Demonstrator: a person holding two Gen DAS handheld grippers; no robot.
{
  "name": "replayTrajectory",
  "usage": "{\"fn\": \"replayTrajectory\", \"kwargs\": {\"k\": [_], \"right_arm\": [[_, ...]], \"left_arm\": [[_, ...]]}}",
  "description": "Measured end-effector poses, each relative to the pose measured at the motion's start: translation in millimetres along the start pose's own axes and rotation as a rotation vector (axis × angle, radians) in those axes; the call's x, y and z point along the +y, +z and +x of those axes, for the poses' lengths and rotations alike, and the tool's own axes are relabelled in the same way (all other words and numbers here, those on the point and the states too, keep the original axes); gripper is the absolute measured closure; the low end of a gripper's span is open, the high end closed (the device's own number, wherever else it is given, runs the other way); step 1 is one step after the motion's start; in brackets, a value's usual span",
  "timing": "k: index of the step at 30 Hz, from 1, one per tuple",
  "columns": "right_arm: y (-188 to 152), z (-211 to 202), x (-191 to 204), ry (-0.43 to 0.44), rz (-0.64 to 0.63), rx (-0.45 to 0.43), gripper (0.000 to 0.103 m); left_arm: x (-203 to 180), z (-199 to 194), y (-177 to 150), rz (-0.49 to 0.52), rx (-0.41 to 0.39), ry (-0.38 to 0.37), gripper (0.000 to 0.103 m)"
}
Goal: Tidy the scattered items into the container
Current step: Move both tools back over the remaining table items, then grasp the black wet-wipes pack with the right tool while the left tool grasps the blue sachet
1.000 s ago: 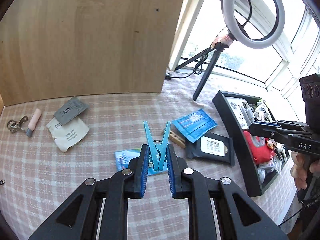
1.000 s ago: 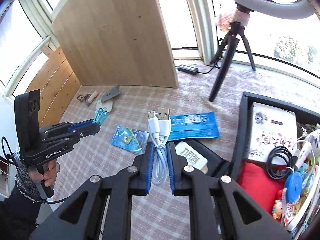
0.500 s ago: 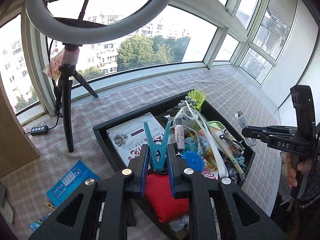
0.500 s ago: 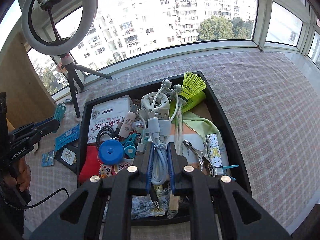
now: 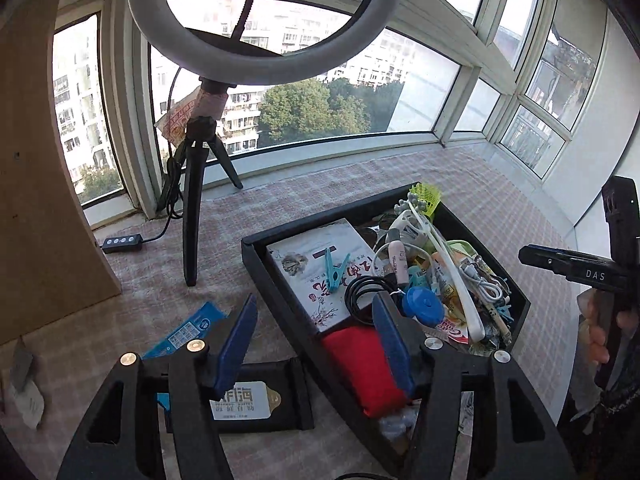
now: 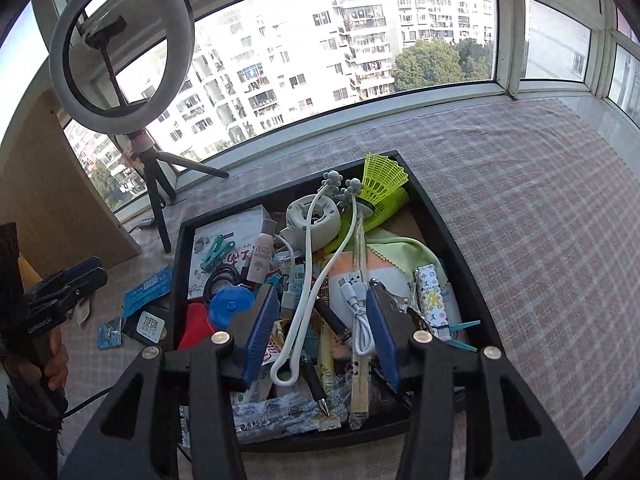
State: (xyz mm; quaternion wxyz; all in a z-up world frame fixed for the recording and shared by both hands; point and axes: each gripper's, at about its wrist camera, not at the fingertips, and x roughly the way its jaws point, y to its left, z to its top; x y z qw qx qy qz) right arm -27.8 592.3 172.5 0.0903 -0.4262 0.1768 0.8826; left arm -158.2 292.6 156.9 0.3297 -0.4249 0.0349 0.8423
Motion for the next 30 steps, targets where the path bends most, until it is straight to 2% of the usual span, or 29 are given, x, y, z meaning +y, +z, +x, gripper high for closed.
{"fn": "replayTrajectory", "kwargs": {"k": [5, 9, 12, 15, 19, 24, 27, 30], "right_arm": [[-15, 6, 47, 0.109, -0.075, 0.026, 0.057], [-28, 13, 100, 0.176, -0.195, 0.064, 0.057], [-37, 23, 140, 0.227, -0.284, 0.099, 0.057], [-45, 37, 177, 0.257, -0.371, 0.147, 0.057], [-55, 56, 213, 0.287, -0.452, 0.203, 0.057], [-62, 77, 241, 0.292, -0.523, 0.261, 0.057], [-64, 91, 252, 0.294, -0.576, 0.292, 0.057], [-62, 110, 260, 0.299, -0.623, 0.354, 0.057]], "left_arm": [[67, -39, -55, -0.063, 0.03, 0.14, 0.049], [125, -75, -101, -0.149, 0.061, 0.228, 0.049], [153, -99, -126, -0.183, 0.076, 0.254, 0.049], [164, -110, -140, -0.173, 0.088, 0.28, 0.049], [161, -105, -142, -0.106, 0.098, 0.26, 0.047], [143, -75, -132, 0.084, 0.149, 0.21, 0.045], [138, -54, -124, 0.174, 0.193, 0.146, 0.043], [140, -30, -117, 0.249, 0.252, 0.133, 0.042]]}}
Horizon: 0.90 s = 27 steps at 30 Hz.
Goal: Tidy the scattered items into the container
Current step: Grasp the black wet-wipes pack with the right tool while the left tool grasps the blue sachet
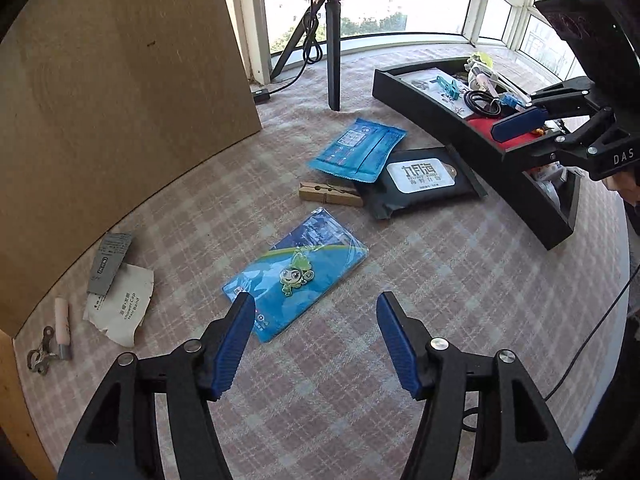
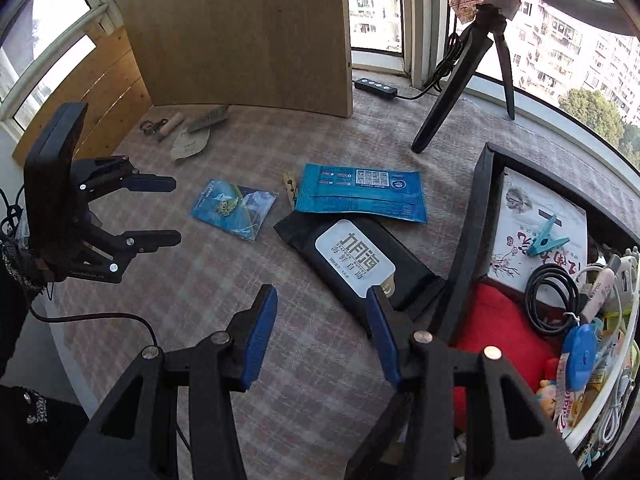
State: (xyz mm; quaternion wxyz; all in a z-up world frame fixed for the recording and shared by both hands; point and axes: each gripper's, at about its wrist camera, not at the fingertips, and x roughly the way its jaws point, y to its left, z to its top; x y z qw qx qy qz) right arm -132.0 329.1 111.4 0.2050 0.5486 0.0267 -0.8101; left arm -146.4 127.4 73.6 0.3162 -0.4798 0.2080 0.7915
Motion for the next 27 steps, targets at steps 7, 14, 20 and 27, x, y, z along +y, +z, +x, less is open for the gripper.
{"fn": "replayTrajectory", "kwargs": {"k": [7, 14, 20, 27], "right_arm": [[19, 36, -13, 0.034, -0.076, 0.106, 0.055], [27, 70, -2, -0.074, -0.298, 0.217, 0.037], [36, 94, 0, -0.091, -0.369, 0.276, 0.032], [38, 108, 7, -0.091, -0.403, 0.283, 0.025]], "left_arm": [[12, 30, 15, 0.079, 0.071, -0.071, 0.039], [11, 53, 23, 0.165, 0.138, -0.123, 0.037], [7, 63, 33, 0.241, 0.157, -0.127, 0.032], [10, 67, 36, 0.236, 0.144, -0.138, 0.03]]}}
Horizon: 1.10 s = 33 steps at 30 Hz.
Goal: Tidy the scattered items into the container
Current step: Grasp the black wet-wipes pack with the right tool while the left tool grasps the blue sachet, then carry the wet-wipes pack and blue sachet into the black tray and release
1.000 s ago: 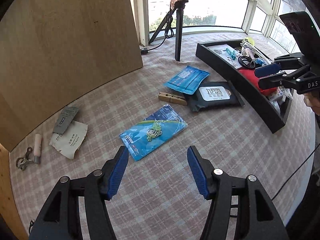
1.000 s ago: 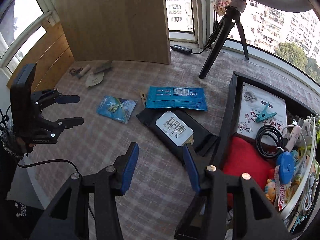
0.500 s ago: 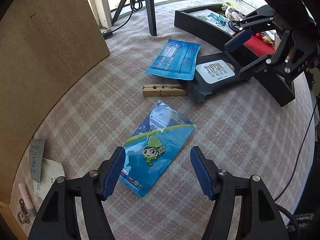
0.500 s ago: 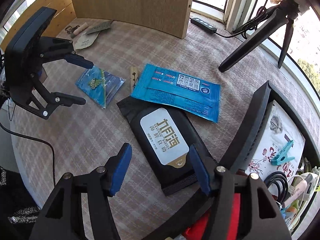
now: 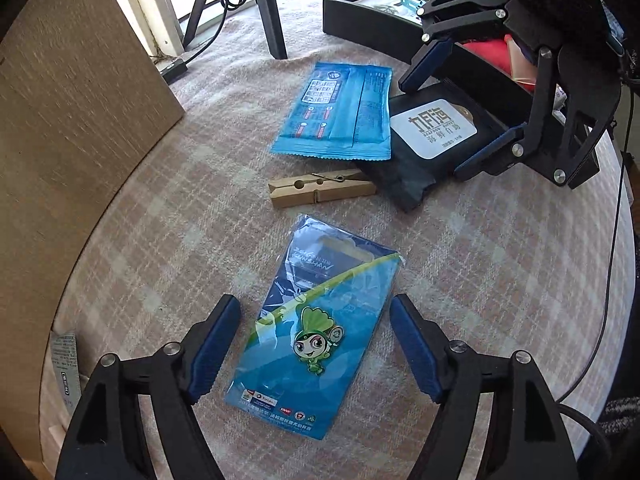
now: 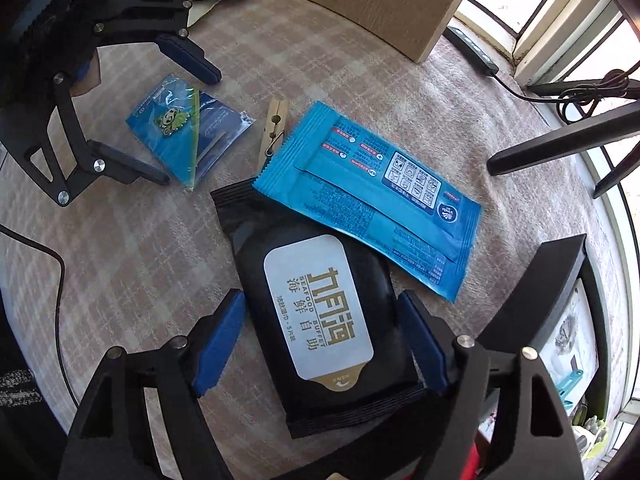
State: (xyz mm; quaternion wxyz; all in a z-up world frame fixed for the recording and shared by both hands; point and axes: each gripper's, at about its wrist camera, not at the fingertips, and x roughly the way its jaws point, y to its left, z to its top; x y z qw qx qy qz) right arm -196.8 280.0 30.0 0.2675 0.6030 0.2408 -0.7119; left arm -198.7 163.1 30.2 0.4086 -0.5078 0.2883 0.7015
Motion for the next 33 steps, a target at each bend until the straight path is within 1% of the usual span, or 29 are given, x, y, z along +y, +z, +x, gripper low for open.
{"fn": "replayTrajectory", "kwargs": {"k": [2, 4, 6, 8, 10, 12, 16, 19, 21, 25, 29, 33], "right_arm": [[-3, 2, 0, 0.02, 0.026, 0.001, 0.025], [-6, 1, 3, 0.02, 0.031, -0.003, 0.028], [-9, -1, 5, 0.029, 0.054, -0.004, 0.03], [-13, -5, 7, 0.047, 0.094, -0.018, 0.035], [-18, -9, 8, 0.076, 0.154, -0.04, 0.037], [-26, -15, 13, 0.086, 0.207, -0.071, 0.04], [-41, -33, 21, 0.105, 0.311, -0.152, 0.041], [-59, -54, 22, 0.112, 0.367, -0.222, 0.041], [-72, -71, 26, 0.102, 0.399, -0.256, 0.041], [-88, -102, 12, 0.094, 0.454, -0.308, 0.041], [-120, -135, -8, 0.057, 0.516, -0.357, 0.041], [-164, -156, -36, -0.059, 0.614, -0.359, 0.041]], "left_arm": [[-1, -5, -4, -0.02, -0.018, 0.002, 0.045], [-3, -8, -8, -0.047, -0.027, -0.008, 0.047], [-9, -11, -15, -0.061, -0.035, 0.001, 0.047], [-16, -14, -20, -0.087, -0.047, 0.012, 0.048], [-23, -18, -26, -0.13, -0.063, 0.011, 0.048], [-30, -22, -32, -0.17, -0.079, 0.02, 0.049], [-36, -31, -43, -0.262, -0.094, 0.043, 0.049], [-43, -52, -42, -0.286, -0.15, 0.041, 0.049], [-49, -64, -32, -0.283, -0.181, 0.058, 0.049], [-61, -81, -1, -0.26, -0.236, 0.035, 0.049], [-84, -91, 33, -0.204, -0.289, 0.016, 0.049], [-105, -87, 77, -0.165, -0.331, -0.009, 0.049]]}}
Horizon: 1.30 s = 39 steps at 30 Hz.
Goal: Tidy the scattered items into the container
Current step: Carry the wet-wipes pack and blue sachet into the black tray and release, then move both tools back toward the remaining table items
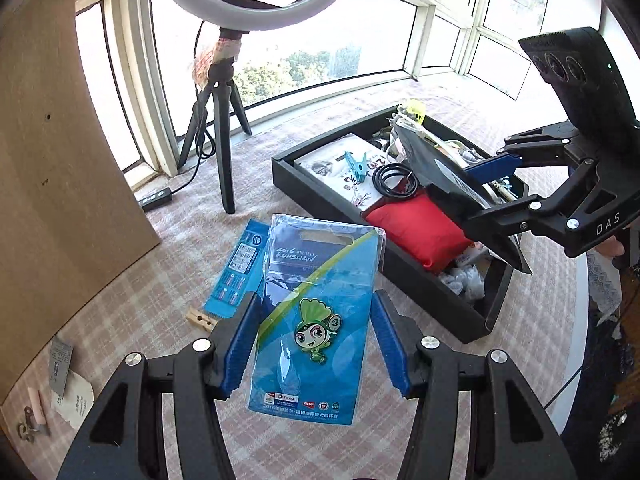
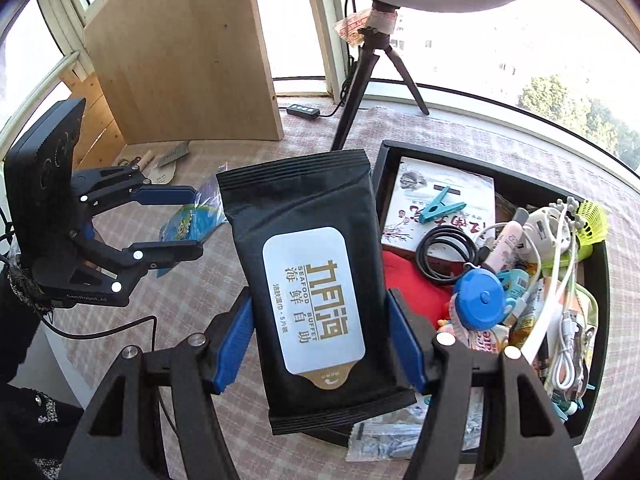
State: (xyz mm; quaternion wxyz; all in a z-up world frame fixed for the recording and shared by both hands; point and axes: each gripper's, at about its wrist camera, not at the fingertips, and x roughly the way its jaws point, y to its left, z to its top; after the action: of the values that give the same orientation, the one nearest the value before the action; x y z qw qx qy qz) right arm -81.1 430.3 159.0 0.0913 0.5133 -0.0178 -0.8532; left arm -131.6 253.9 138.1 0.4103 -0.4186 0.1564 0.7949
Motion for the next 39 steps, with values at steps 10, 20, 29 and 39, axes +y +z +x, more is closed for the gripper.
{"fn": "replayTrajectory", "kwargs": {"k": [10, 20, 29, 39], "right_arm": [[-46, -40, -126, -0.248, 0.237, 0.012, 0.041], [-40, -49, -144, -0.28, 0.294, -0.048, 0.034], [-34, -59, -133, -0.23, 0.303, -0.122, 0.034], [-26, -48, -85, -0.11, 0.255, -0.141, 0.034]], "left_arm": [[-55, 54, 80, 0.055, -0.037, -0.058, 0.049], [-81, 68, 118, 0.049, -0.078, -0.035, 0.034], [-44, 41, 86, -0.008, -0.087, 0.0, 0.034], [33, -10, -32, -0.154, -0.007, 0.153, 0.034]]}}
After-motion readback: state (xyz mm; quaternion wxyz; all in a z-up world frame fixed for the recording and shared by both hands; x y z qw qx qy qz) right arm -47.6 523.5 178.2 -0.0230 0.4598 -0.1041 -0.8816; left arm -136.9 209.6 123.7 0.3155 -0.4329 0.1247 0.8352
